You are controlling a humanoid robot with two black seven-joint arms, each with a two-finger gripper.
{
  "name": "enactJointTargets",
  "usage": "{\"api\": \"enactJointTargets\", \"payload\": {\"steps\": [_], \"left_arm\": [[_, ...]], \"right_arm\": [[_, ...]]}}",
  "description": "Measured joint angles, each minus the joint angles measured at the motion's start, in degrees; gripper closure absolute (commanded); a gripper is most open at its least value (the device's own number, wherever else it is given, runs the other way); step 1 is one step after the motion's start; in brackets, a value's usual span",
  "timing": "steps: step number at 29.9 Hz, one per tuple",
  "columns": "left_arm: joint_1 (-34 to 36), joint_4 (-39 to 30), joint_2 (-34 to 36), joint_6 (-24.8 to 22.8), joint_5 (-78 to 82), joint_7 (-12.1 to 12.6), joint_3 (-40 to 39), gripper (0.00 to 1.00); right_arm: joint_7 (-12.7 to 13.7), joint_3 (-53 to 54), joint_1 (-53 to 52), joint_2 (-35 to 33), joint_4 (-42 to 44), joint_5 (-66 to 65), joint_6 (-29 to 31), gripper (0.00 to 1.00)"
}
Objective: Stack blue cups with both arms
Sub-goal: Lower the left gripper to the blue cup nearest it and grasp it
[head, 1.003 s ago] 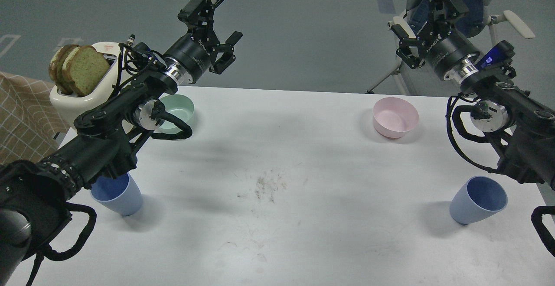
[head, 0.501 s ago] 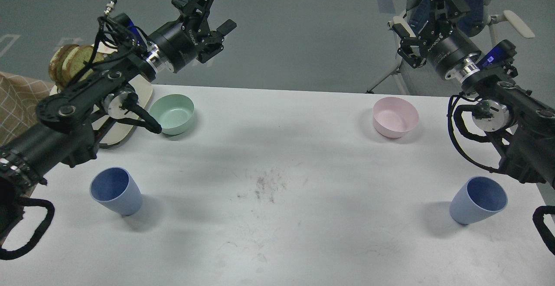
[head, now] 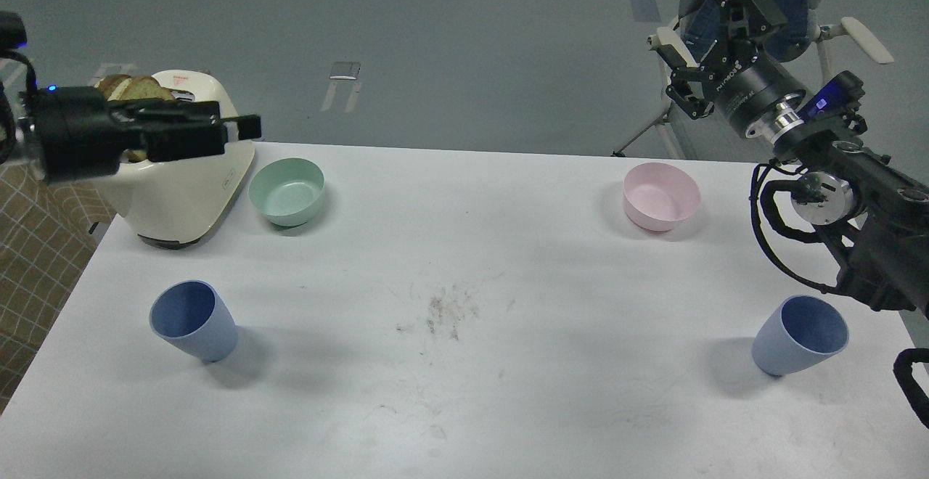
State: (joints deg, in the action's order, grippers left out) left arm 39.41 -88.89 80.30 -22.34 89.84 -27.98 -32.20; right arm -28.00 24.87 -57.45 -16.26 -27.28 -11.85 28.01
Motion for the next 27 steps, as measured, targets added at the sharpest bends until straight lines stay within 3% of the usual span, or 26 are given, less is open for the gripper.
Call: {"api": "enactJointTargets", "payload": {"steps": [6, 13, 27], "left_arm": [[-0.46, -0.34, 5.32, 3.49, 3.0, -0.03, 10.58, 0.03], [-0.56, 0.84, 1.14, 8.73, 3.22, -0.03, 20.46, 0.05], [-3.4, 10.44, -5.88, 11.32, 6.14, -0.03, 22.05, 0.25]], "right_arm": [[0.0, -0.21, 0.0, 0.11, -0.17, -0.01, 0.0, 0.0], [0.0, -0.27, 0.31, 0.11, -0.35, -0.02, 0.0, 0.0], [0.0, -0.26, 1.02, -0.25, -0.42, -0.01, 0.0, 0.0]]}}
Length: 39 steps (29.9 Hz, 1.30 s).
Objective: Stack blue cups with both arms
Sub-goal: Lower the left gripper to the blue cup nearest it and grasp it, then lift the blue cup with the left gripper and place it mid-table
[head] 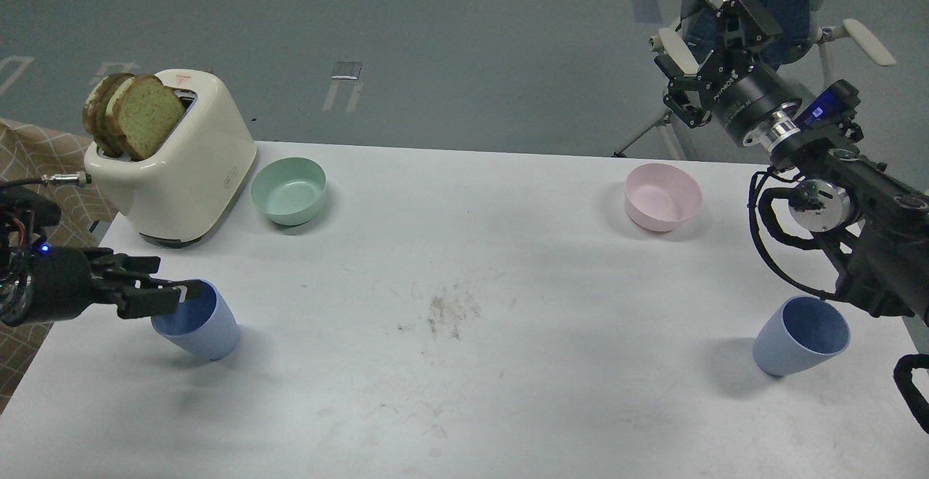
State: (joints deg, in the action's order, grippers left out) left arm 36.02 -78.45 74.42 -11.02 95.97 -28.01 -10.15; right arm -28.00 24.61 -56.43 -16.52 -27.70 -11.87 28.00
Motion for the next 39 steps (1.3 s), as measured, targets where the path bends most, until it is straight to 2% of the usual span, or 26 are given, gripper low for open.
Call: {"api": "enactJointTargets", "payload": {"steps": [1, 2, 3, 5, 7, 18, 22, 25, 30, 32, 35, 39], "left_arm": [[-0.37, 0.13, -0.08, 0.17, 0.13, 0.0, -0.01, 0.28], [-0.61, 0.19, -0.11, 0.26, 0.24, 0.0, -0.01, 0.37], [-0.79, 0.22, -0.12, 0.34, 0.29, 0.0, -0.01, 0.37], [-0.98, 0.23, -0.14, 0.38, 0.33, 0.0, -0.03, 0.81], [-1.16, 0.27, -0.2, 0.42, 0.35, 0.0, -0.03, 1.0], [-1.47, -0.07, 0.46, 0.55, 1.62, 0.01, -0.06, 1.0], [-0.71, -2.83, 2.39, 0.81, 2.24, 0.02, -0.8, 1.0], [3.15, -7.19, 3.99, 0.89, 2.33, 0.02, -1.73, 1.0], [14.85, -11.01, 3.52, -0.4, 4.55, 0.02, -1.91, 1.0], [18.63, -11.42, 1.15, -2.24, 6.32, 0.02, -1.87, 1.0], [23.66, -11.67, -6.67, -6.88, 8.72, 0.01, -1.68, 1.0], [26.1, -11.04, -15.43, -11.19, 10.1, 0.02, -1.53, 1.0]], "right_arm": [[0.0, 0.0, 0.0, -0.01, 0.0, 0.0, 0.0, 0.0], [0.0, 0.0, 0.0, -0.06, 0.0, 0.0, 0.0, 0.0], [0.0, 0.02, 0.0, -0.12, 0.01, 0.0, 0.0, 0.0], [0.0, 0.06, 0.01, -0.15, 0.01, 0.0, 0.0, 0.0], [0.0, 0.08, 0.01, -0.23, 0.01, 0.0, 0.0, 0.0], [0.0, 0.08, 0.01, -0.43, 0.02, 0.0, 0.0, 0.0], [0.0, 0.1, 0.0, -0.64, 0.03, 0.0, 0.0, 0.0], [0.0, 0.16, -0.45, -1.07, -0.05, 0.0, 0.0, 0.0], [0.0, 0.25, -2.25, -1.81, -0.43, 0.0, 0.0, 0.0], [0.0, 0.25, -3.64, -1.91, -0.44, 0.0, 0.0, 0.0], [0.0, 0.17, -6.44, -1.79, -0.44, 0.0, 0.0, 0.0], [0.0, -0.18, -9.79, -1.16, -0.49, 0.0, 0.0, 0.0]]}}
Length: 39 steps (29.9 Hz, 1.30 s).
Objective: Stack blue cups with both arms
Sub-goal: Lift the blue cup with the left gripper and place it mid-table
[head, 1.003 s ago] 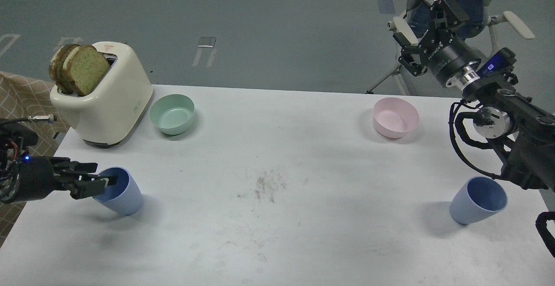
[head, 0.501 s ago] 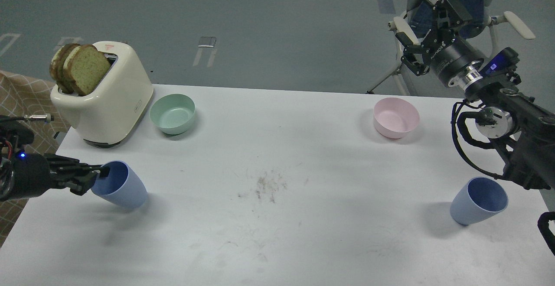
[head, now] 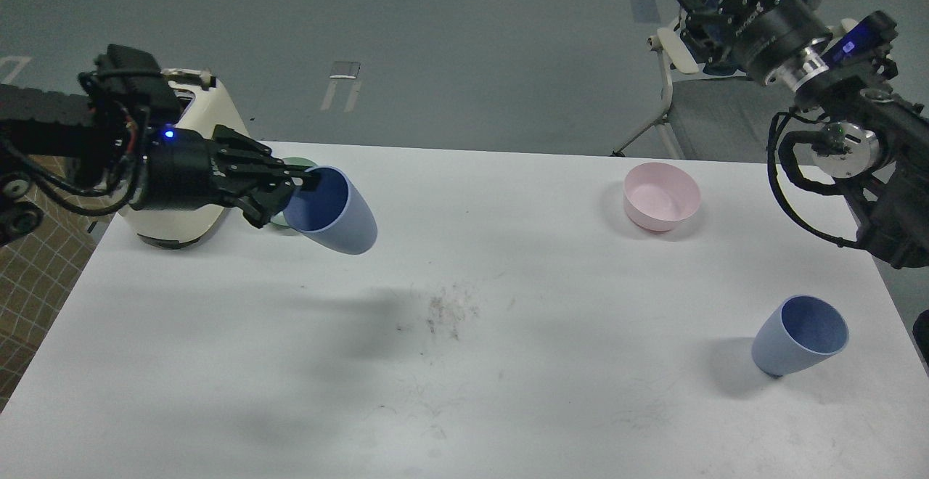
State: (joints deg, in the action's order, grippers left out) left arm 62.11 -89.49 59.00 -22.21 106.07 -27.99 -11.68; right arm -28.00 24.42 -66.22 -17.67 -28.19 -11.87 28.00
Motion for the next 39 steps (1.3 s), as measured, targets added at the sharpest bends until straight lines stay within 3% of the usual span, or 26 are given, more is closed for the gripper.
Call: {"api": "enactJointTargets", "payload": {"steps": [8, 16, 22, 29, 30, 31, 32, 35, 39], "left_arm": [[1.06, 6.62, -19.4, -5.17, 8.42, 0.0, 0.59, 1.0], [2.78, 13.46, -33.12, -5.79, 12.73, -0.01, 2.76, 1.0], [7.16, 19.6, -38.06, -5.79, 13.31, -0.01, 10.89, 1.0], [7.47, 22.82, -39.71, -5.79, 12.69, -0.01, 12.19, 1.0], [7.47, 22.88, -39.72, -5.79, 12.58, -0.01, 12.19, 0.9], [7.47, 22.94, -39.73, -5.79, 12.5, -0.01, 12.19, 0.61], [7.41, 23.02, -39.74, -5.79, 12.46, -0.01, 12.19, 0.48], [7.09, 23.19, -39.74, -5.79, 12.16, -0.01, 12.08, 0.4], [7.11, 23.21, -39.71, -5.79, 10.53, -0.01, 11.95, 0.2]], "right_arm": [[0.0, -0.48, -5.98, 2.17, 0.08, -0.38, 0.0, 0.0], [0.0, -3.27, -7.9, 4.04, -0.06, -0.64, 0.01, 0.0], [0.0, -3.5, -7.95, 3.95, -0.11, -0.55, 0.01, 0.0], [0.0, -3.57, -7.14, 3.85, -0.12, -0.53, 0.01, 0.0], [0.0, -3.58, -6.93, 3.81, -0.12, -0.53, 0.0, 0.0], [0.0, -3.58, -6.76, 3.8, -0.11, -0.53, -0.01, 0.0], [0.0, -3.59, -6.61, 3.79, -0.11, -0.53, -0.02, 0.0], [0.0, -3.59, -6.41, 3.79, -0.11, -0.53, -0.02, 0.0], [0.0, -3.59, -6.37, 3.53, -0.11, -0.53, -0.02, 0.0]]}}
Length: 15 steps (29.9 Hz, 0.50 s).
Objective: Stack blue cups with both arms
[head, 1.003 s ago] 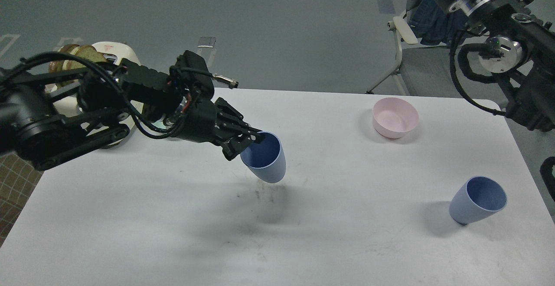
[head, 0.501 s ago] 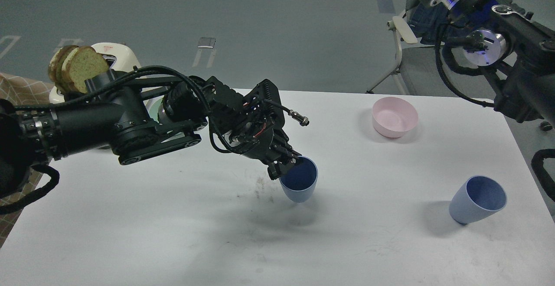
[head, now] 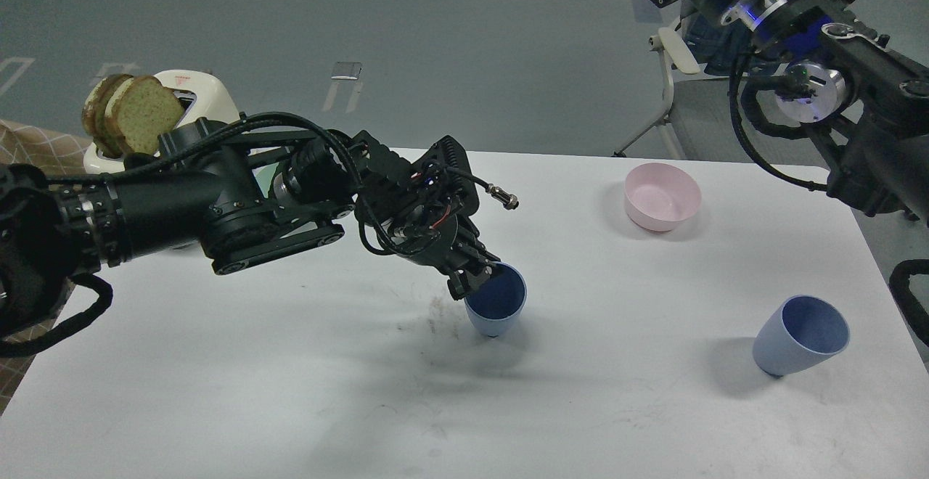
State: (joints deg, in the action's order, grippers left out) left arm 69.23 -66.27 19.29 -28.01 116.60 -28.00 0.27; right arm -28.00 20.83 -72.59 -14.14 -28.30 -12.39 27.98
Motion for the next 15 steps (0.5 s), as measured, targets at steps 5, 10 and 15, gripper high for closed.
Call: {"api": "enactJointTargets", "payload": {"steps": [5, 10, 15], "left_arm": [[1.99, -0.43, 0.99, 0.0, -5.57, 0.0, -0.98, 0.05], [7.52, 0.05, 5.15, 0.0, -23.35, 0.0, -2.02, 0.05], [9.33, 4.81, 9.77, 0.0, -44.36, 0.07, -3.85, 0.05]], "right_arm": [[0.0, -0.14, 0.0, -1.46, -0.39, -0.01, 0.0, 0.0], [0.0, -5.33, -0.28, -7.94, -5.21, -0.34, 0.02, 0.0], [0.0, -14.01, -1.79, -19.34, -15.25, -3.2, 0.04, 0.0]]}}
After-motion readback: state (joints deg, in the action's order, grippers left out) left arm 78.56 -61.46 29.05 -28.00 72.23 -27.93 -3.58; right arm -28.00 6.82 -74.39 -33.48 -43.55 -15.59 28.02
